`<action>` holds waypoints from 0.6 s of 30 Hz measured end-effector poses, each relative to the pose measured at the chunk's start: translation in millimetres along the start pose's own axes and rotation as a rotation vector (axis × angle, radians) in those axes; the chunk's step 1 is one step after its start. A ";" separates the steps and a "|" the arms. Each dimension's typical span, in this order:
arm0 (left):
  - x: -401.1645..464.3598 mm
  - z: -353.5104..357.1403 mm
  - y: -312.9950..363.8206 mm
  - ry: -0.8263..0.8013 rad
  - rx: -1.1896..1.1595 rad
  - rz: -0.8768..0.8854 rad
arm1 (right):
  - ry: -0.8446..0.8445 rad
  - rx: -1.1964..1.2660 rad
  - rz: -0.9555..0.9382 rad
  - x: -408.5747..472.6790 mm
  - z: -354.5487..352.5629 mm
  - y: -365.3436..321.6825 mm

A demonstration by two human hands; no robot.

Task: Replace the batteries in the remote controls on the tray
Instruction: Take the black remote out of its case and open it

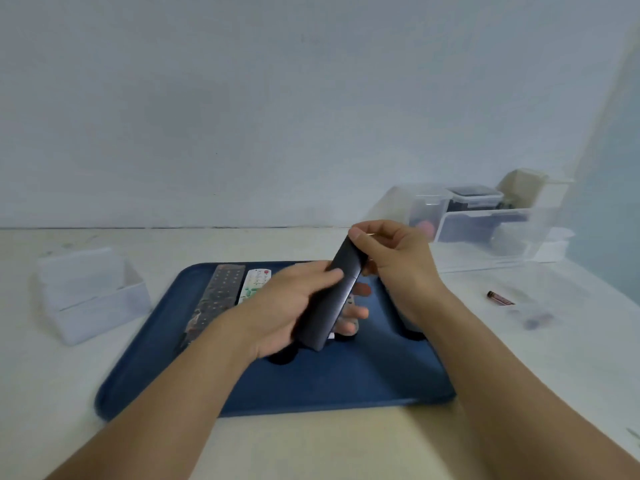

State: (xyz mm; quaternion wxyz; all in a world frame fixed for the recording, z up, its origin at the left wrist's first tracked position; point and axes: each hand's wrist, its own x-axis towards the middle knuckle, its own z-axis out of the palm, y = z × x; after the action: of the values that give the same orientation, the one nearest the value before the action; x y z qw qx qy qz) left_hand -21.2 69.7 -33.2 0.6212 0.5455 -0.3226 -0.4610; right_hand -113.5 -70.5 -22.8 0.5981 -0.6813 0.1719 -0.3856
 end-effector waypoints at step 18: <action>7.3 5.3 -11.1 0.290 0.374 0.187 | -0.108 -0.109 -0.024 5.1 -4.6 4.8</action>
State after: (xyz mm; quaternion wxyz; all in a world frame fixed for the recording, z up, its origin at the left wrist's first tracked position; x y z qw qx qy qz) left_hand -25.8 61.1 -43.7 0.5892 0.6791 -0.3589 -0.2507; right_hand -112.5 -78.2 -25.8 0.5636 -0.7347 0.1519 -0.3457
